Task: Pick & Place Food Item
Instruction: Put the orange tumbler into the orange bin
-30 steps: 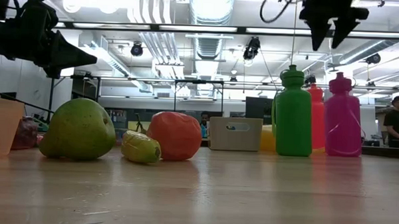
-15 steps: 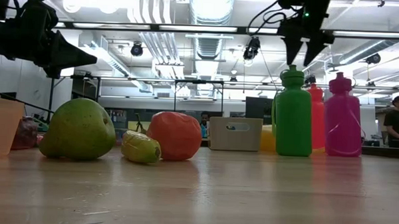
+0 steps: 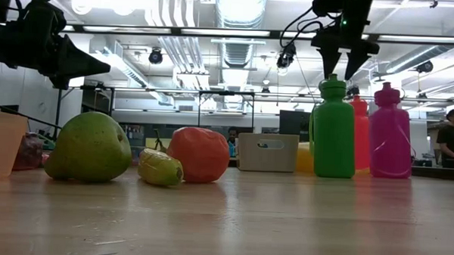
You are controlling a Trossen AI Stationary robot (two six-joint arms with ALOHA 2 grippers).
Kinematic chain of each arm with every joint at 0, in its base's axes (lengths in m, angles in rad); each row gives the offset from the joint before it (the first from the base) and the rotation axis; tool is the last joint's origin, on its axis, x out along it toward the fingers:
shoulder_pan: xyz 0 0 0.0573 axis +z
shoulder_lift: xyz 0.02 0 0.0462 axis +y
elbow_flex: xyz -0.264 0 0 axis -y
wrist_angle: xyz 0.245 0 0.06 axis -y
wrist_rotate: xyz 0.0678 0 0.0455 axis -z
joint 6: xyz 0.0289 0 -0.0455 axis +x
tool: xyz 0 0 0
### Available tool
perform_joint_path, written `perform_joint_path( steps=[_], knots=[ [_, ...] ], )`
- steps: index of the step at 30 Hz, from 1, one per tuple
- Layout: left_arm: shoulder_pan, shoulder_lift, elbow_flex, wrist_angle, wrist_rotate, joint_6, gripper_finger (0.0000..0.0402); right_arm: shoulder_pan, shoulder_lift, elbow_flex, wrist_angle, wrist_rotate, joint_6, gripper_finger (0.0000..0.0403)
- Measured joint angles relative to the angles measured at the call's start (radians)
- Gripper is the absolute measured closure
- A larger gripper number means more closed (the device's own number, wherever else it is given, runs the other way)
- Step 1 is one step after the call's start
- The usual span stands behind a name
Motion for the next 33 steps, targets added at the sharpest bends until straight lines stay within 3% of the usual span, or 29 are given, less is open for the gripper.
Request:
perform_joint_path(
  steps=[18,24,33],
  knots=[
    [0.000,0.000,0.000,0.000,0.000,0.000,0.0401,-0.005,-0.027,-0.001,-0.159,0.012,0.049,0.0042],
    [0.000,0.000,0.000,0.000,0.000,0.000,0.0401,-0.005,-0.026,-0.028,-0.153,0.090,0.050,0.0042],
    [0.000,0.000,0.000,0.000,0.000,0.000,0.0401,-0.018,0.001,-0.052,-0.137,0.087,0.037,0.0042]
  ],
)
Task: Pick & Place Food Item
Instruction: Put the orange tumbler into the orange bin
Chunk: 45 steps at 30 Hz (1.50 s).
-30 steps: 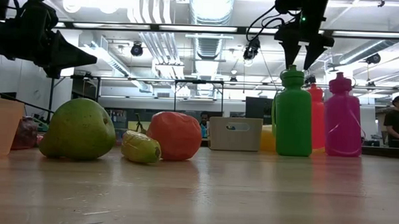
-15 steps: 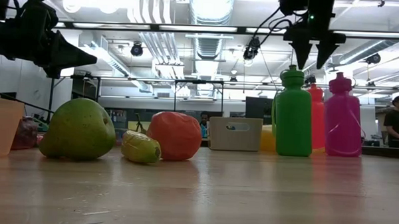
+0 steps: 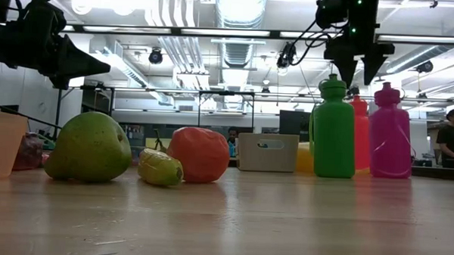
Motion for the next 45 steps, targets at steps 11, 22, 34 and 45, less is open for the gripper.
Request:
perform_joint_path(
  steps=[11,22,34,45],
  knots=[
    [0.000,0.000,0.000,0.000,0.000,0.000,0.0401,0.000,0.000,0.000,0.095,-0.008,-0.057,0.0042],
    [0.000,0.000,0.000,0.000,0.000,0.000,0.0401,0.005,0.000,0.000,0.132,-0.073,-0.010,0.0042],
    [0.000,0.000,0.000,0.000,0.000,0.000,0.0401,0.004,0.000,0.000,0.153,-0.264,-0.085,0.0042],
    [0.000,0.000,0.000,0.000,0.000,0.000,0.0401,0.004,0.008,0.000,0.252,-0.263,-0.122,0.0042]
  ],
)
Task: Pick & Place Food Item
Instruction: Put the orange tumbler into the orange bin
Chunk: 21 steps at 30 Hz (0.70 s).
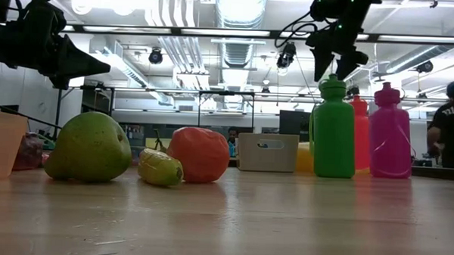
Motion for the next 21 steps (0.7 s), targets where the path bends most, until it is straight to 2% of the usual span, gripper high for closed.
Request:
perform_joint_path(
  steps=[13,21],
  knots=[
    [0.000,0.000,0.000,0.000,0.000,0.000,0.0401,0.008,0.003,0.000,-0.001,-0.001,-0.053,0.0042],
    [0.000,0.000,0.000,0.000,0.000,0.000,0.0401,0.007,0.004,0.000,-0.039,0.027,0.036,0.0042]
  ],
)
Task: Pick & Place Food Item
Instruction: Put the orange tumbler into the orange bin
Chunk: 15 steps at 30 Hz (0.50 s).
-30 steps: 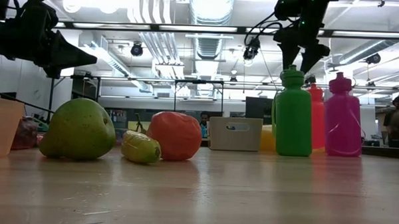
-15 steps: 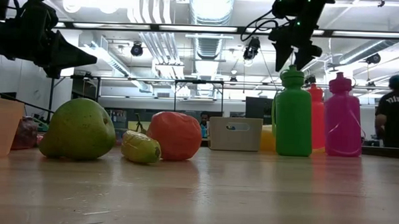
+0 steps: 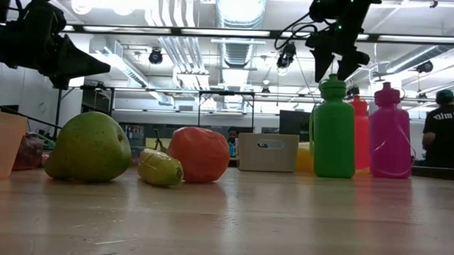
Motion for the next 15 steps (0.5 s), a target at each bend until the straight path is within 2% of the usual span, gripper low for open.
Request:
perform_joint_path(
  steps=[5,11,15],
  knots=[
    [0.000,0.000,0.000,0.000,0.000,0.000,0.0401,0.000,-0.015,-0.001,-0.064,0.130,-0.037,0.0042],
    [0.000,0.000,0.000,0.000,0.000,0.000,0.0401,-0.003,-0.029,0.000,-0.104,0.186,-0.014,0.0042],
    [0.000,0.000,0.000,0.000,0.000,0.000,0.0401,-0.010,-0.038,0.000,-0.136,0.187,-0.014,0.0042]
  ],
)
